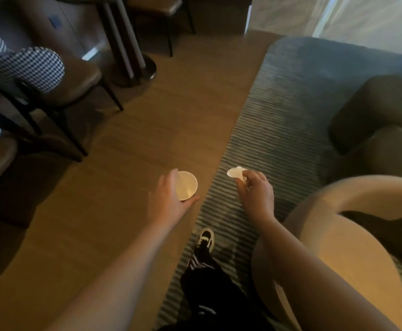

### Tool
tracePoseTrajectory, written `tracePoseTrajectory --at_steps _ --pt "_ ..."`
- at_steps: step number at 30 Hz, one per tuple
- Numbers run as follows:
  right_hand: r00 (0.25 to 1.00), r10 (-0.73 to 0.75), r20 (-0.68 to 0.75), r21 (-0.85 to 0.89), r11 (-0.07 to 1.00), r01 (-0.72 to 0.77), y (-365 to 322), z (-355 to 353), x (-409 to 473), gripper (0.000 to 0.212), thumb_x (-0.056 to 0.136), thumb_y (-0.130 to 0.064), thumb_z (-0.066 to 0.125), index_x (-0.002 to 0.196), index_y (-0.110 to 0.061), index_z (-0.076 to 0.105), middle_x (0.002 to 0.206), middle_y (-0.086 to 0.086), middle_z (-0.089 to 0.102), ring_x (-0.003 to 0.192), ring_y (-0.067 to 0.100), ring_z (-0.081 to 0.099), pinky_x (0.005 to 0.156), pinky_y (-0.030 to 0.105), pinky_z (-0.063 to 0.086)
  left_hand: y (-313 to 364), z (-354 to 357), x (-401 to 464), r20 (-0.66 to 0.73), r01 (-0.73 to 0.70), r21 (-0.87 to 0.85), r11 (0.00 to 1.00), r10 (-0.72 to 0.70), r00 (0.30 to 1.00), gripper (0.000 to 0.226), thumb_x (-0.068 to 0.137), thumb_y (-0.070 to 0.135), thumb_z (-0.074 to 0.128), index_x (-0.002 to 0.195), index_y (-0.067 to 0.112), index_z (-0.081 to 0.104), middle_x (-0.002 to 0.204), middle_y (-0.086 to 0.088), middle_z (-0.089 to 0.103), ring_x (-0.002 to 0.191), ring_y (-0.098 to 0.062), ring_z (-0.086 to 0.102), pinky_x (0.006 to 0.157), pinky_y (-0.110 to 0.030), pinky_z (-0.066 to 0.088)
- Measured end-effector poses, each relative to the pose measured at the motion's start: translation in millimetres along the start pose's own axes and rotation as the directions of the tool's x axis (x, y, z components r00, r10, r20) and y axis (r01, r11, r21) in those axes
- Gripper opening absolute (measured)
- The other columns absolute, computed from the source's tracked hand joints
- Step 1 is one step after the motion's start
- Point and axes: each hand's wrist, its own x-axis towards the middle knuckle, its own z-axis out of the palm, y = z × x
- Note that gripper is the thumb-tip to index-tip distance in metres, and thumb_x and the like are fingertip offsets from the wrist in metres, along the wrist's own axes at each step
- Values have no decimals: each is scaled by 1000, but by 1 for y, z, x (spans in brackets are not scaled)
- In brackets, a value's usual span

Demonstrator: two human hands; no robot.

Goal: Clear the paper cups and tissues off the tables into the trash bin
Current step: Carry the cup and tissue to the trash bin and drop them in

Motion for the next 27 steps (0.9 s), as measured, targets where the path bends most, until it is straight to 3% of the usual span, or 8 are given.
tracePoseTrajectory --at_steps 4,10,19,27 --pt "999 25 -20 -16 1000 -25 -9 -9 111 25 91 -29 58 112 -16 62 102 -2 58 85 10 49 74 24 35 18 4 113 16 -6 35 999 5 1000 86 61 54 80 131 18 43 122 -6 53 110 -30 53 84 -44 46" --pt "992 120 -44 10 993 -120 -6 -37 231 24 91 -26 58 112 -16 63 104 -1 59 93 16 56 82 32 48 74 28 256 10 -75 -34 997 75 997 88 61 54 80 132 19 42 124 -6 53 110 -27 53 87 -44 46" --pt "962 261 -80 27 965 -260 42 -65 411 30 92 -26 57 120 -15 59 109 -1 58 96 13 55 86 31 48 154 123 461 88 -185 -81 979 192 978 85 62 58 77 130 23 41 120 -1 54 106 -24 54 83 -42 42" --pt "939 324 -111 -43 943 -331 86 -106 656 31 91 -27 57 120 -15 59 106 -2 58 91 11 55 82 27 47 254 206 703 196 -215 -130 968 238 951 85 63 51 80 131 17 43 123 -6 52 110 -28 51 90 -46 43"
